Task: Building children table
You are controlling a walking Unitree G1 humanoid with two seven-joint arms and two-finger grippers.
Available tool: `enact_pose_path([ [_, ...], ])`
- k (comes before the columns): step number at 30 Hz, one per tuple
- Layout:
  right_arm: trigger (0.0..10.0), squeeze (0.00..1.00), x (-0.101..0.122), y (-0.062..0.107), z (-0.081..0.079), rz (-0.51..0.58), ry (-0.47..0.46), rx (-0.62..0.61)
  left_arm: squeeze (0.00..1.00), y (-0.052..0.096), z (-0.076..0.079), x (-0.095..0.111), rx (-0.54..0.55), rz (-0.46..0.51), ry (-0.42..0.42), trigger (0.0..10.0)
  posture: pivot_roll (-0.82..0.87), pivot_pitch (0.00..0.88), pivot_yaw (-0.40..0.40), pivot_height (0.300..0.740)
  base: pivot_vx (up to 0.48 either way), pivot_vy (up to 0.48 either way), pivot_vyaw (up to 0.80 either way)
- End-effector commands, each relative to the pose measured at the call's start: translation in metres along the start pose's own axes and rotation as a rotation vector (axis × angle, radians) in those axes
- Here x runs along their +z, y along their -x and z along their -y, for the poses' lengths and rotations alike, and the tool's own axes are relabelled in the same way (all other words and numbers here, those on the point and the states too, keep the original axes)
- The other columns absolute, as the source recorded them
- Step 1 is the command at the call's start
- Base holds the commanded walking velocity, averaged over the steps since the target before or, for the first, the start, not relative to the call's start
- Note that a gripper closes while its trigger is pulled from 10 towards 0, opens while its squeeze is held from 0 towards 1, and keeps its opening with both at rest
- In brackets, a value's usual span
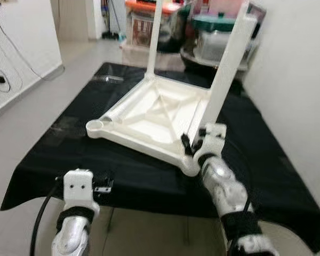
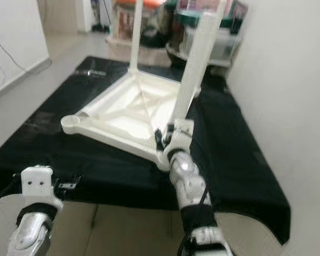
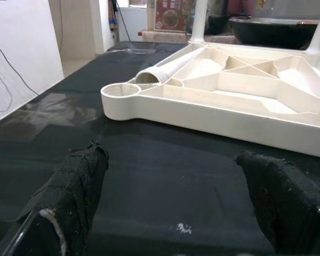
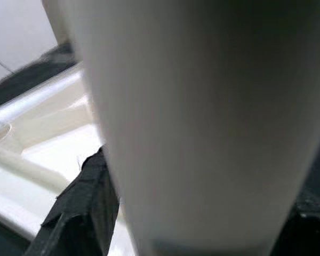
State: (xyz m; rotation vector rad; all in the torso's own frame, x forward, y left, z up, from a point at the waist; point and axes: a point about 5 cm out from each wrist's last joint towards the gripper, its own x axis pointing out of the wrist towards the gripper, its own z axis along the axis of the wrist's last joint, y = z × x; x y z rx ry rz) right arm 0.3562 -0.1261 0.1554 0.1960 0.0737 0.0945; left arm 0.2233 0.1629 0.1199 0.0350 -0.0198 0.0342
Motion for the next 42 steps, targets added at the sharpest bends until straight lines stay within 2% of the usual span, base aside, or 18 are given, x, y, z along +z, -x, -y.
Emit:
enact_pose_path([
  [1, 10.0, 0.0, 0.008, -0.003, -0.001, 0.027, -0.02, 0.071, 0.0, 0.0, 0.001, -0.003, -0.001, -0.015, 0.007, 10.0, 0.23, 0.0, -0.138, 0.74, 0.0, 0.0, 0.0],
  [2, 10.0, 0.0, 0.008, -0.003, -0.001, 0.027, -0.02, 0.071, 0.0, 0.0, 0.001, -0.003, -0.001, -0.015, 0.007, 10.0, 0.23, 0.0, -0.138, 0.74, 0.0, 0.0, 0.0],
  [3, 10.0, 0.0, 0.011, 0.0, -0.018, 0.047, 0.013, 0.282, 0.0, -0.001, 0.001, -0.003, -0.004, -0.016, 0.009, 10.0, 0.23, 0.0, -0.138, 0.74, 0.0, 0.0, 0.0],
  [4, 10.0, 0.0, 0.011, 0.0, -0.018, 0.047, 0.013, 0.282, 0.0, -0.001, 0.001, -0.003, -0.004, -0.016, 0.009, 10.0, 0.23, 0.0, -0.138, 0.74, 0.0, 0.0, 0.0],
  [5, 10.0, 0.0, 0.011, 0.006, -0.034, 0.064, 0.053, 0.485, 0.0, -0.001, 0.003, -0.004, -0.007, -0.017, 0.01, 10.0, 0.24, 0.0, -0.143, 0.74, 0.0, 0.0, 0.0],
  [6, 10.0, 0.0, 0.011, 0.006, -0.034, 0.064, 0.053, 0.485, 0.0, -0.001, 0.003, -0.004, -0.007, -0.017, 0.01, 10.0, 0.24, 0.0, -0.143, 0.74, 0.0, 0.0, 0.0],
  [8, 10.0, 0.0, -0.007, 0.033, -0.069, 0.015, 0.119, 0.922, 0.0, -0.001, 0.004, -0.004, -0.008, -0.015, 0.01, 10.0, 0.25, 0.0, -0.147, 0.74, 0.0, 0.0, 0.0],
  [9, 10.0, 0.0, -0.007, 0.033, -0.069, 0.015, 0.119, 0.922, 0.0, -0.001, 0.004, -0.004, -0.008, -0.015, 0.01, 10.0, 0.25, 0.0, -0.147, 0.74, 0.0, 0.0, 0.0],
  [11, 10.0, 0.0, -0.035, 0.032, -0.086, -0.076, 0.201, 0.966, 0.0, -0.002, 0.004, -0.004, -0.006, -0.017, 0.015, 10.0, 0.26, 0.0, -0.151, 0.74, 0.0, 0.0, 0.0],
  [15, 10.0, 0.0, -0.043, 0.028, -0.09, -0.097, 0.234, 0.931, 0.0, -0.002, 0.005, -0.004, -0.009, -0.017, 0.016, 10.0, 0.26, 0.0, -0.153, 0.74, 0.0, 0.0, 0.0],
  [20, 10.0, 0.0, -0.044, 0.02, -0.104, -0.061, 0.239, 0.834, 0.0, -0.001, 0.006, -0.003, -0.013, -0.017, 0.016, 10.0, 0.26, 0.0, -0.157, 0.74, 0.0, 0.0, 0.0],
  [28, 10.0, 0.0, -0.032, 0.014, -0.098, 0.008, 0.219, 0.758, 0.0, -0.001, 0.007, -0.003, -0.014, -0.017, 0.016, 10.0, 0.26, 0.0, -0.159, 0.74, 0.0, 0.0, 0.0],
  [29, 5.9, 0.0, -0.027, 0.012, -0.094, 0.037, 0.197, 0.742, 0.0, -0.002, 0.006, -0.003, -0.011, -0.017, 0.017, 10.0, 0.26, 0.0, -0.157, 0.74, 0.0, 0.0, 0.0],
  [30, 0.0, 0.0, -0.019, 0.007, -0.086, 0.059, 0.143, 0.664, 0.0, -0.002, 0.007, -0.004, -0.016, -0.018, 0.018, 10.0, 0.26, 0.0, -0.157, 0.74, 0.0, 0.0, 0.0],
  [37, 0.0, 0.0, -0.014, -0.004, -0.063, 0.055, 0.043, 0.406, 0.0, -0.003, 0.007, -0.004, -0.017, -0.021, 0.021, 10.0, 0.24, 0.0, -0.15, 0.74, 0.0, 0.0, 0.0],
  [39, 0.0, 0.0, -0.03, -0.008, -0.029, -0.066, 0.073, 0.067, 0.0, -0.003, 0.006, -0.004, -0.018, -0.02, 0.018, 10.0, 0.25, 0.0, -0.149, 0.74, 0.0, 0.0, 0.0],
  [40, 0.0, 0.0, -0.035, -0.006, -0.003, -0.115, 0.047, -0.155, 0.0, -0.002, 0.006, -0.005, -0.015, -0.021, 0.015, 10.0, 0.25, 0.0, -0.152, 0.74, 0.0, 0.0, 0.0],
  [42, 0.0, 0.0, -0.038, 0.002, 0.03, -0.141, 0.003, -0.416, 0.0, -0.002, 0.005, -0.004, -0.008, -0.02, 0.011, 10.0, 0.25, 0.0, -0.151, 0.74, 0.0, 0.0, 0.0],
])
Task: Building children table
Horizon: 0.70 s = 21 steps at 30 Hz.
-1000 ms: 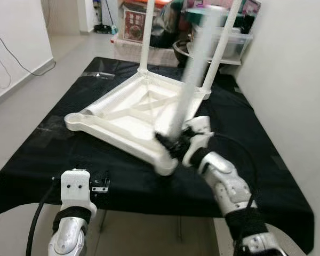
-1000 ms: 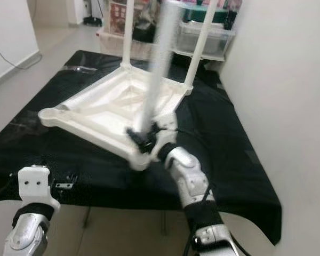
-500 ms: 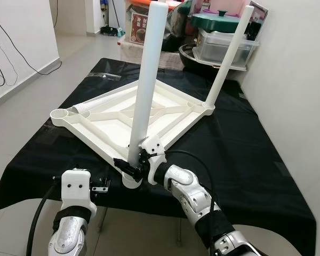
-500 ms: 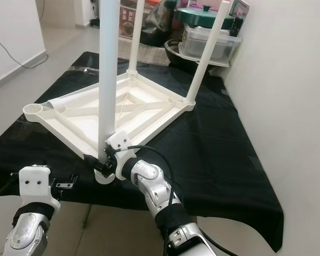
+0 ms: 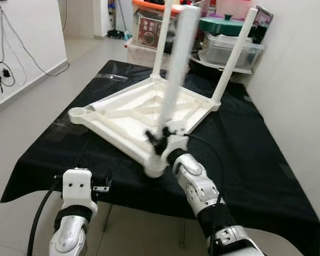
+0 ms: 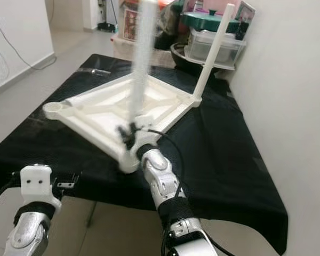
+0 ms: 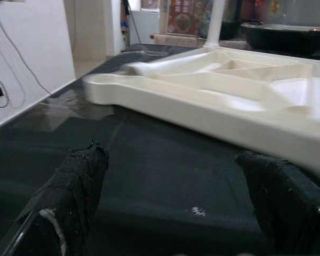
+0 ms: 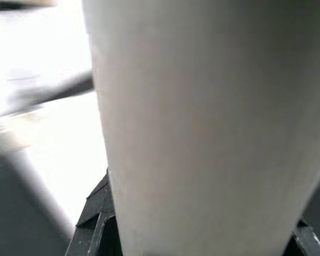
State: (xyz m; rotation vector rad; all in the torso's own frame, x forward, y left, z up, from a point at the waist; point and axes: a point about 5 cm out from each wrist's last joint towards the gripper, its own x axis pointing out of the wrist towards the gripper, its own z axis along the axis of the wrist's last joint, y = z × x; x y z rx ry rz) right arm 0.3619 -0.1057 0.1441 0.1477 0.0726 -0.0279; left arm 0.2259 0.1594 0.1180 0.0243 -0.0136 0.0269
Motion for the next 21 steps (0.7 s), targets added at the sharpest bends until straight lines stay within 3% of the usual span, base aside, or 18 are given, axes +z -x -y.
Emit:
enact_pose_path([
  [1, 0.0, 0.0, -0.025, 0.008, 0.059, -0.156, -0.039, -0.366, 0.0, 0.001, 0.001, -0.002, 0.002, -0.013, -0.001, 10.0, 0.25, 0.0, -0.151, 0.74, 0.0, 0.0, 0.0],
  [2, 0.0, 0.0, -0.025, 0.008, 0.059, -0.156, -0.039, -0.366, 0.0, 0.001, 0.001, -0.002, 0.002, -0.013, -0.001, 10.0, 0.25, 0.0, -0.151, 0.74, 0.0, 0.0, 0.0],
  [4, 0.0, 0.0, -0.022, 0.017, 0.077, -0.119, -0.047, -0.467, 0.0, 0.0, -0.001, -0.002, 0.006, -0.014, -0.001, 10.0, 0.24, 0.0, -0.145, 0.74, 0.0, 0.0, 0.0],
  [8, 0.0, 0.0, -0.021, 0.025, 0.084, -0.113, -0.029, -0.506, 0.0, 0.001, 0.0, -0.003, 0.009, -0.019, -0.005, 10.0, 0.22, 0.0, -0.126, 0.74, 0.0, 0.0, 0.0],
  [9, 10.0, 0.0, -0.02, 0.027, 0.079, -0.12, -0.015, -0.463, 0.0, 0.001, -0.001, -0.004, 0.011, -0.022, -0.005, 10.0, 0.21, 0.0, -0.127, 0.74, 0.0, 0.0, 0.0],
  [11, 10.0, 0.0, -0.012, 0.024, 0.057, -0.067, -0.081, -0.208, 0.0, 0.001, -0.001, -0.004, 0.012, -0.025, -0.002, 10.0, 0.21, 0.0, -0.125, 0.74, 0.0, 0.0, 0.0],
  [12, 10.0, 0.0, -0.012, 0.024, 0.057, -0.067, -0.081, -0.208, 0.0, 0.001, -0.001, -0.004, 0.012, -0.025, -0.002, 10.0, 0.21, 0.0, -0.125, 0.74, 0.0, 0.0, 0.0],
  [13, 10.0, 1.0, -0.002, 0.023, 0.048, -0.017, -0.069, -0.143, 0.0, 0.0, 0.0, -0.005, 0.006, -0.025, -0.001, 10.0, 0.22, 0.0, -0.125, 0.74, 0.0, 0.0, 0.0],
  [16, 10.0, 0.96, 0.014, 0.019, 0.034, 0.021, -0.055, 0.009, 0.0, 0.0, 0.001, -0.005, 0.008, -0.023, -0.002, 10.0, 0.23, 0.0, -0.139, 0.74, 0.0, 0.0, 0.0],
  [17, 10.0, 0.96, 0.014, 0.019, 0.034, 0.021, -0.055, 0.009, 0.0, 0.0, 0.001, -0.005, 0.008, -0.023, -0.002, 10.0, 0.23, 0.0, -0.139, 0.74, 0.0, 0.0, 0.0],
  [18, 10.0, 0.0, 0.018, 0.018, 0.032, 0.031, -0.061, 0.041, 0.0, 0.0, 0.001, -0.005, 0.012, -0.021, -0.001, 10.0, 0.23, 0.0, -0.139, 0.74, 0.0, 0.0, 0.0],
  [19, 10.0, 0.0, 0.024, 0.018, 0.027, 0.036, -0.036, 0.149, 0.0, -0.001, 0.001, -0.004, 0.014, -0.016, 0.002, 10.0, 0.23, 0.0, -0.142, 0.74, 0.0, 0.0, 0.0],
  [21, 10.0, 0.0, 0.025, 0.018, 0.029, 0.031, -0.009, 0.169, 0.0, -0.002, 0.002, -0.004, 0.013, -0.016, 0.006, 10.0, 0.23, 0.0, -0.143, 0.74, 0.0, 0.0, 0.0],
])
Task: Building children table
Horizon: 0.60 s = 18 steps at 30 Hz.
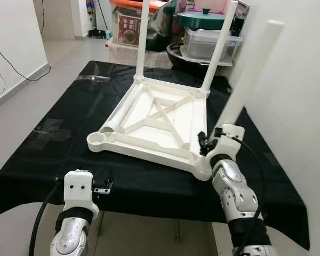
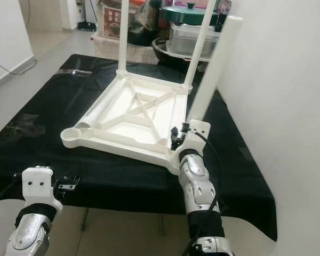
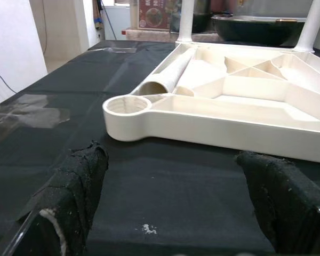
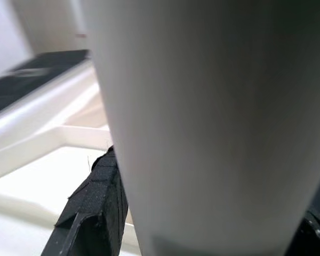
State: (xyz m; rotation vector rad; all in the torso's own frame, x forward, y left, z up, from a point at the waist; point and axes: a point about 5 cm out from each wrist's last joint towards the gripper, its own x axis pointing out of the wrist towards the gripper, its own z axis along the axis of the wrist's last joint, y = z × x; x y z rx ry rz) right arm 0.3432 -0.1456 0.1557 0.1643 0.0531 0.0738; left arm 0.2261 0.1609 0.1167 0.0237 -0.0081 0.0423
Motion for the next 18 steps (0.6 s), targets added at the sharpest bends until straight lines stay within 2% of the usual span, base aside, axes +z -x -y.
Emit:
enact_pose_path([
  [1, 10.0, 0.0, 0.009, -0.002, -0.008, 0.015, 0.016, 0.056, 0.0, -0.001, 0.003, -0.003, -0.003, -0.01, 0.007, 10.0, 0.23, 0.0, -0.143, 0.74, 0.0, 0.0, 0.0],
  [4, 10.0, 0.0, 0.012, -0.002, -0.002, 0.005, 0.043, 0.068, 0.0, -0.001, 0.005, -0.003, -0.005, -0.01, 0.008, 10.0, 0.23, 0.0, -0.148, 0.74, 0.0, 0.0, 0.0],
  [7, 10.0, 0.0, 0.02, 0.001, -0.004, 0.019, 0.06, 0.201, 0.0, 0.0, 0.004, -0.003, -0.002, -0.01, 0.009, 10.0, 0.23, 0.0, -0.154, 0.74, 0.0, 0.0, 0.0],
  [10, 10.0, 0.0, 0.029, 0.006, -0.01, 0.062, 0.146, 0.481, 0.0, 0.0, 0.005, -0.003, -0.009, -0.01, 0.008, 10.0, 0.23, 0.0, -0.144, 0.74, 0.0, 0.0, 0.0],
  [12, 10.0, 0.0, 0.028, 0.007, -0.012, 0.058, 0.189, 0.596, 0.0, 0.0, 0.006, -0.004, -0.014, -0.011, 0.006, 10.0, 0.23, 0.0, -0.146, 0.74, 0.0, 0.0, 0.0],
  [15, 10.0, 0.0, 0.023, 0.005, -0.017, 0.023, 0.22, 0.683, 0.0, -0.001, 0.006, -0.004, -0.015, -0.01, 0.004, 10.0, 0.24, 0.0, -0.154, 0.74, 0.0, 0.0, 0.0],
  [18, 10.0, 0.0, 0.02, 0.003, -0.022, 0.015, 0.223, 0.71, 0.0, -0.002, 0.005, -0.003, -0.013, -0.008, 0.005, 10.0, 0.25, 0.0, -0.157, 0.74, 0.0, 0.0, 0.0],
])
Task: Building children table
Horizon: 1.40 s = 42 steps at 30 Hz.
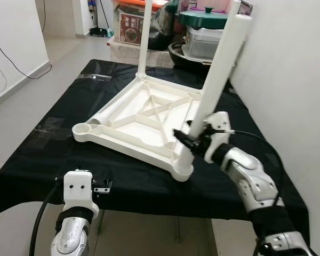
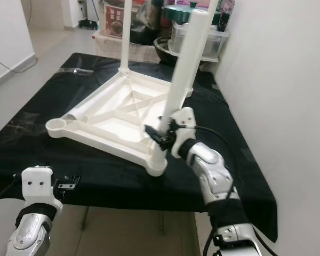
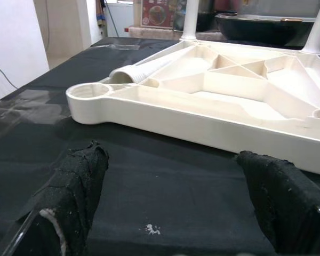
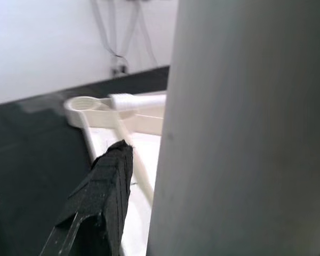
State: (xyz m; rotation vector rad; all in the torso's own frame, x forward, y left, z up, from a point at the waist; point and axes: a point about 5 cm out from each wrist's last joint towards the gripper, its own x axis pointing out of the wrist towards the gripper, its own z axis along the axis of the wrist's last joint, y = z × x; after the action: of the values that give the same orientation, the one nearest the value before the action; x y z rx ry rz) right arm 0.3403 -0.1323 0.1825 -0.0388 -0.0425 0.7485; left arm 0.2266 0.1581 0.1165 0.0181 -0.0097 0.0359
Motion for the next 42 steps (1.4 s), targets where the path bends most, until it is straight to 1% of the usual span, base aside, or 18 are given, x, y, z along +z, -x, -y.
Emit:
enact_pose_path([
  [1, 10.0, 0.0, -0.007, -0.009, -0.008, -0.025, -0.002, 0.059, 0.0, -0.002, 0.002, -0.003, -0.004, -0.007, 0.0, 10.0, 0.25, 0.0, -0.157, 0.74, 0.0, 0.0, 0.0],
  [8, 9.8, 0.0, -0.021, -0.039, -0.026, -0.056, -0.024, 0.131, 0.0, -0.004, 0.001, 0.0, -0.003, 0.003, -0.003, 10.0, 0.27, 0.0, -0.168, 0.74, 0.0, 0.0, 0.0],
  [9, 4.0, 0.0, -0.022, -0.041, -0.026, -0.055, -0.034, 0.13, 0.0, -0.004, 0.001, 0.0, -0.004, 0.004, -0.003, 10.0, 0.28, 0.0, -0.169, 0.74, 0.0, 0.0, 0.0],
  [11, 4.0, 0.0, -0.023, -0.041, -0.027, -0.054, -0.042, 0.127, 0.0, -0.003, 0.002, 0.0, -0.004, 0.005, -0.003, 10.0, 0.28, 0.0, -0.169, 0.74, 0.0, 0.0, 0.0],
  [12, 0.0, 0.0, -0.025, -0.042, -0.022, -0.064, -0.043, 0.076, 0.0, -0.003, 0.002, 0.0, -0.005, 0.004, -0.004, 10.0, 0.28, 0.0, -0.169, 0.74, 0.0, 0.0, 0.0],
  [16, 0.0, 0.0, -0.043, -0.033, 0.01, -0.186, -0.089, -0.389, 0.0, -0.002, 0.002, 0.0, -0.003, 0.003, -0.004, 10.0, 0.26, 0.0, -0.164, 0.74, 0.0, 0.0, 0.0],
  [19, 0.0, 0.0, -0.049, -0.024, 0.021, -0.222, -0.116, -0.567, 0.0, -0.001, 0.001, -0.001, -0.003, 0.001, -0.003, 10.0, 0.26, 0.0, -0.163, 0.74, 0.0, 0.0, 0.0],
  [21, 0.0, 0.0, -0.061, 0.002, 0.034, -0.244, -0.174, -0.857, 0.0, 0.0, 0.002, -0.001, -0.006, -0.003, -0.002, 10.0, 0.25, 0.0, -0.162, 0.74, 0.0, 0.0, 0.0],
  [22, 0.0, 0.0, -0.061, 0.002, 0.034, -0.244, -0.174, -0.857, 0.0, 0.0, 0.002, -0.001, -0.006, -0.003, -0.002, 10.0, 0.25, 0.0, -0.162, 0.74, 0.0, 0.0, 0.0],
  [27, 0.0, 0.0, -0.065, 0.06, 0.005, -0.25, -0.109, -1.073, 0.0, 0.002, -0.002, -0.002, 0.0, -0.014, -0.003, 10.0, 0.23, 0.0, -0.146, 0.74, 0.0, 0.0, 0.0],
  [28, 4.7, 0.0, -0.062, 0.065, 0.0, -0.249, -0.087, -1.047, 0.0, 0.004, -0.001, -0.003, -0.007, -0.018, -0.005, 10.0, 0.22, 0.0, -0.143, 0.74, 0.0, 0.0, 0.0],
  [30, 4.7, 0.0, -0.06, 0.066, -0.002, -0.246, -0.075, -1.026, 0.0, 0.004, 0.0, -0.003, -0.013, -0.02, -0.006, 10.0, 0.22, 0.0, -0.143, 0.74, 0.0, 0.0, 0.0],
  [31, 10.0, 0.0, -0.051, 0.06, -0.005, -0.154, -0.103, -0.934, 0.0, 0.005, 0.0, -0.003, -0.013, -0.02, -0.006, 10.0, 0.22, 0.0, -0.143, 0.74, 0.0, 0.0, 0.0],
  [32, 10.0, 0.0, -0.051, 0.06, -0.005, -0.154, -0.103, -0.934, 0.0, 0.005, 0.0, -0.003, -0.013, -0.02, -0.006, 10.0, 0.22, 0.0, -0.143, 0.74, 0.0, 0.0, 0.0],
  [33, 10.0, 1.0, -0.041, 0.053, -0.004, -0.089, -0.105, -0.885, 0.0, 0.004, 0.0, -0.003, -0.009, -0.021, -0.004, 10.0, 0.21, 0.0, -0.139, 0.74, 0.0, 0.0, 0.0],
  [37, 10.0, 1.0, -0.019, 0.035, 0.001, -0.023, -0.066, -0.761, 0.0, 0.004, 0.001, -0.004, -0.01, -0.022, 0.0, 10.0, 0.21, 0.0, -0.141, 0.74, 0.0, 0.0, 0.0],
  [38, 10.0, 0.0, -0.009, 0.03, 0.004, 0.007, -0.063, -0.716, 0.0, 0.004, 0.001, -0.003, -0.012, -0.022, 0.0, 10.0, 0.21, 0.0, -0.141, 0.74, 0.0, 0.0, 0.0],
  [42, 10.0, 0.0, 0.018, 0.018, 0.005, 0.092, -0.09, -0.442, 0.0, 0.003, 0.0, -0.003, -0.005, -0.019, 0.008, 10.0, 0.22, 0.0, -0.148, 0.74, 0.0, 0.0, 0.0],
])
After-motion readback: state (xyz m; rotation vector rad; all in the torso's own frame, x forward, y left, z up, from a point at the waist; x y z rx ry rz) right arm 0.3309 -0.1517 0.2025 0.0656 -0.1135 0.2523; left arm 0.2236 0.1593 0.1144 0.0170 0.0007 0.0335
